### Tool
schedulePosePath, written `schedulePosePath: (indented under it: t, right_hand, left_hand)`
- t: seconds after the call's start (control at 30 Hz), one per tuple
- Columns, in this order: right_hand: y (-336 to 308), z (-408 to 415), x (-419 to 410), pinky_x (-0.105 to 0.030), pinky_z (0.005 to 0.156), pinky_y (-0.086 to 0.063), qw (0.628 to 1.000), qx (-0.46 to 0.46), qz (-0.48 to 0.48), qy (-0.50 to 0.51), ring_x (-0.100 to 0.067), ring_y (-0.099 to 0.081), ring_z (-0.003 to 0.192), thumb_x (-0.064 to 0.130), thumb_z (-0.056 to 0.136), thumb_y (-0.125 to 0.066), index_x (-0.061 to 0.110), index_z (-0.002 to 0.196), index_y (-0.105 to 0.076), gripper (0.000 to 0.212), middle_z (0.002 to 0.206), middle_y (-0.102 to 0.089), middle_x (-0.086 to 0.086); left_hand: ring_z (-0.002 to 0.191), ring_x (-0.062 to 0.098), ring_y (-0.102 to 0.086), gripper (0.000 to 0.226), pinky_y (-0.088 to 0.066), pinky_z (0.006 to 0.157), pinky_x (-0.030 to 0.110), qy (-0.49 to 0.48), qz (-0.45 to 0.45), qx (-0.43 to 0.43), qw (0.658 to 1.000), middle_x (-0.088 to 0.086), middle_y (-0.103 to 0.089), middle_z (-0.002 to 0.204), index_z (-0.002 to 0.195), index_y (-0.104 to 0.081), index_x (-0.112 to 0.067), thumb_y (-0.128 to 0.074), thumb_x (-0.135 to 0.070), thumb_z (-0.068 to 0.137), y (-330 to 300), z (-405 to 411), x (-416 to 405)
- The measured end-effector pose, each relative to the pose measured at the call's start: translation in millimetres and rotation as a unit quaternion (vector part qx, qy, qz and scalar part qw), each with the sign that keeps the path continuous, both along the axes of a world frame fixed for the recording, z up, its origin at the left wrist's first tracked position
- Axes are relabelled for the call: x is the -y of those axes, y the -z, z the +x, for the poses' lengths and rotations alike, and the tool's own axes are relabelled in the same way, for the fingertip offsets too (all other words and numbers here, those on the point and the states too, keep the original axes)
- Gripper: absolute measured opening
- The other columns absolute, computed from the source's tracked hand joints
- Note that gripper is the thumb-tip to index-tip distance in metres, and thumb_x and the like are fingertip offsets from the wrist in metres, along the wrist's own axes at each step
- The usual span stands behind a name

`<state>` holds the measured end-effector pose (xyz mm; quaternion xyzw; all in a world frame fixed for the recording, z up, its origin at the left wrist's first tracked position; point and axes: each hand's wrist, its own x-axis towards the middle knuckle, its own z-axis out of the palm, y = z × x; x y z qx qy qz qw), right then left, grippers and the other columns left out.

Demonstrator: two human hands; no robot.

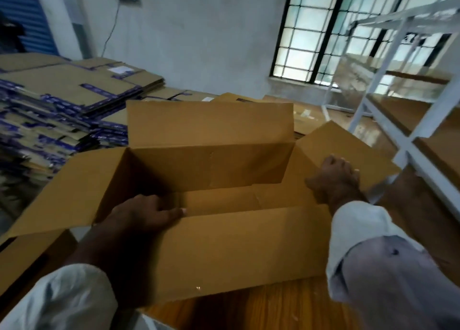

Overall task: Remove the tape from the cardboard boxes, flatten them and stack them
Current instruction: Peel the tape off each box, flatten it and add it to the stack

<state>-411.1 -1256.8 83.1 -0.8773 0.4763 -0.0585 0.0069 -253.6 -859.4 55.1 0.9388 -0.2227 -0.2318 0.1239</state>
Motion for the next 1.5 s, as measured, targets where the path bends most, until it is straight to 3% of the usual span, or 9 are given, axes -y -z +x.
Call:
schedulePosePath:
  t: [0.13,0.43,0.73,0.87,1.1,1.2,1.3,1.4,1.5]
  right_hand:
    - [5,12,14,-0.056,0.114,-0.034,0.995,0.038,0.097,0.008,-0.045,-0.033,0.143,0.040,0.093,-0.065,0.006,0.160,-0.021,0.087,0.158,-0.032,-0.022]
    - [27,19,38,-0.040,0.081,-0.046,0.989,0.120,0.085,0.005,-0.043,-0.063,0.105,0.017,0.101,-0.054,0.002,0.105,-0.063,0.018,0.112,-0.065,-0.022]
    - [40,23,40,-0.042,0.073,-0.046,0.992,0.120,0.011,0.041,-0.043,-0.067,0.094,0.022,0.104,-0.057,-0.003,0.105,-0.068,0.028,0.101,-0.068,-0.024]
    - [30,15,32,-0.043,0.082,-0.047,0.990,0.116,0.083,0.010,-0.037,-0.060,0.089,0.028,0.102,-0.056,0.002,0.111,-0.062,0.029,0.095,-0.063,-0.017]
    - [-23,-7,-129,-0.051,0.118,-0.028,0.960,0.025,0.176,-0.216,-0.029,-0.038,0.145,0.059,0.099,-0.055,0.028,0.150,-0.045,0.061,0.159,-0.041,-0.004]
    - [-29,-32,-226,-0.046,0.115,-0.028,0.926,0.034,0.229,-0.298,-0.021,-0.039,0.143,0.067,0.096,-0.054,0.035,0.149,-0.047,0.062,0.156,-0.043,0.007]
    - [-11,-52,-268,-0.044,0.109,-0.026,0.920,0.069,0.204,-0.327,-0.013,-0.043,0.137,0.070,0.093,-0.052,0.037,0.142,-0.051,0.059,0.146,-0.050,0.013]
    - [4,-70,-273,-0.046,0.115,-0.021,0.945,0.087,0.157,-0.272,-0.011,-0.039,0.140,0.069,0.095,-0.050,0.038,0.143,-0.051,0.057,0.151,-0.047,0.015]
    - [8,-82,-273,-0.047,0.116,-0.024,0.957,0.143,0.118,-0.225,-0.013,-0.045,0.135,0.068,0.094,-0.052,0.034,0.134,-0.060,0.053,0.142,-0.056,0.012]
  left_hand:
    - [0.104,0.021,-0.063,0.064,-0.053,0.091,0.034,0.007,0.023,0.004,1.000,0.005,-0.065,0.117,0.119,-0.070,-0.019,-0.052,-0.074,0.090,-11,-8,9]
    - [0.097,0.018,-0.064,0.050,-0.054,0.089,0.036,-0.002,0.039,0.002,0.999,0.002,-0.067,0.106,0.111,-0.073,-0.026,-0.051,-0.068,0.094,-17,-11,13]
    - [0.093,0.014,-0.061,0.047,-0.053,0.090,0.037,-0.024,0.046,0.006,0.999,-0.004,-0.061,0.098,0.114,-0.070,-0.029,-0.051,-0.068,0.095,-13,-10,15]
    - [0.095,0.016,-0.063,0.050,-0.054,0.091,0.038,-0.019,0.053,0.023,0.998,-0.002,-0.065,0.100,0.112,-0.072,-0.029,-0.050,-0.070,0.094,-14,-13,12]
    - [0.105,0.024,-0.060,0.056,-0.048,0.090,0.039,-0.041,0.027,0.069,0.996,0.003,-0.062,0.116,0.117,-0.063,-0.023,-0.047,-0.071,0.093,-10,-25,29]
    - [0.096,0.021,-0.062,0.045,-0.050,0.084,0.036,-0.003,-0.121,-0.014,0.993,-0.002,-0.066,0.099,0.100,-0.068,-0.018,-0.053,-0.060,0.096,-13,-31,37]
    - [0.095,0.015,-0.065,0.024,-0.050,0.082,0.029,0.133,-0.256,-0.156,0.945,-0.008,-0.072,0.092,0.094,-0.076,-0.020,-0.054,-0.018,0.103,-35,-30,6]
    - [0.122,0.014,-0.059,0.021,-0.047,0.106,0.046,0.315,-0.040,-0.007,0.948,-0.008,-0.064,0.127,0.115,-0.065,-0.038,-0.055,-0.024,0.103,-48,-11,-39]
    - [0.156,0.027,-0.014,0.059,-0.005,0.123,0.061,0.349,0.258,0.177,0.883,0.006,-0.018,0.169,0.153,-0.036,-0.035,-0.059,-0.040,0.099,-37,0,-68]
